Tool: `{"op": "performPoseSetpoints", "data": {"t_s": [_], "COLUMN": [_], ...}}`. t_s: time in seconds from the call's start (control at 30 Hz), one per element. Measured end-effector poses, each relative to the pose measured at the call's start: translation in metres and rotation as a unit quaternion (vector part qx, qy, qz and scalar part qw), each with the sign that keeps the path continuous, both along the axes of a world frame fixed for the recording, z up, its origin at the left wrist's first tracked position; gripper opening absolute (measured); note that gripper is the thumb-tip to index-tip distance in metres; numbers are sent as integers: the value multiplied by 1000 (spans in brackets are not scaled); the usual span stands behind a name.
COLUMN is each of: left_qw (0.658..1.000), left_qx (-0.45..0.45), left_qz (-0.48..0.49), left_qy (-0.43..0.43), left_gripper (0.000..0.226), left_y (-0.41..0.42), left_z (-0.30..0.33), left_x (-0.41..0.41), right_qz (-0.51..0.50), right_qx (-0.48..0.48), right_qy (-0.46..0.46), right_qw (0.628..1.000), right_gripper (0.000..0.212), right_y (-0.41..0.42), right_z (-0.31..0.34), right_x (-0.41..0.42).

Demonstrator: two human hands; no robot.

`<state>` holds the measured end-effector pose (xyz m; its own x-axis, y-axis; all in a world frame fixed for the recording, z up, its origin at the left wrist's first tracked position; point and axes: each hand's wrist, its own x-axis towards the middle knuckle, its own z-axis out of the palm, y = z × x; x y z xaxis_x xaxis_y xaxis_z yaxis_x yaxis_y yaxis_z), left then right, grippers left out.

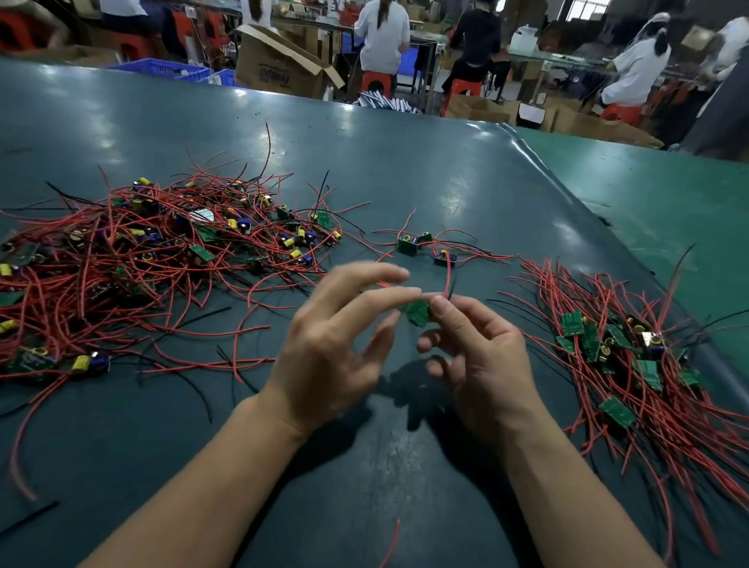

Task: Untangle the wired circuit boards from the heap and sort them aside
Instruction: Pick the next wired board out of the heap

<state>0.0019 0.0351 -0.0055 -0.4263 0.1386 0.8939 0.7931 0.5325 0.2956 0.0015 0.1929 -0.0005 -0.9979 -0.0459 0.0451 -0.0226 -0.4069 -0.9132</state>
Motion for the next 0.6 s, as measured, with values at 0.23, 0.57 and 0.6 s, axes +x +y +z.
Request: {"op": "performPoseSetpoints", "data": {"t_s": [0.23, 0.57, 0.6], "left_qw": [954, 857, 851], "left_qx": [104, 300, 303], "left_qz": [-8, -178, -184], "left_qy": [-282, -379, -387], "left_gripper": [27, 19, 23], "left_y": [14, 17, 15], "left_z": [-10, -8, -8], "left_x": [5, -4, -5], "right_qz": [-38, 55, 48], "right_qx": [52, -172, -186], "right_qy": [46, -84, -98], "right_qw": [997, 980, 977], "right_gripper": [8, 12, 12], "right_y": [4, 0, -1], "right_z": [2, 5, 5], "right_x": [3, 2, 1]}}
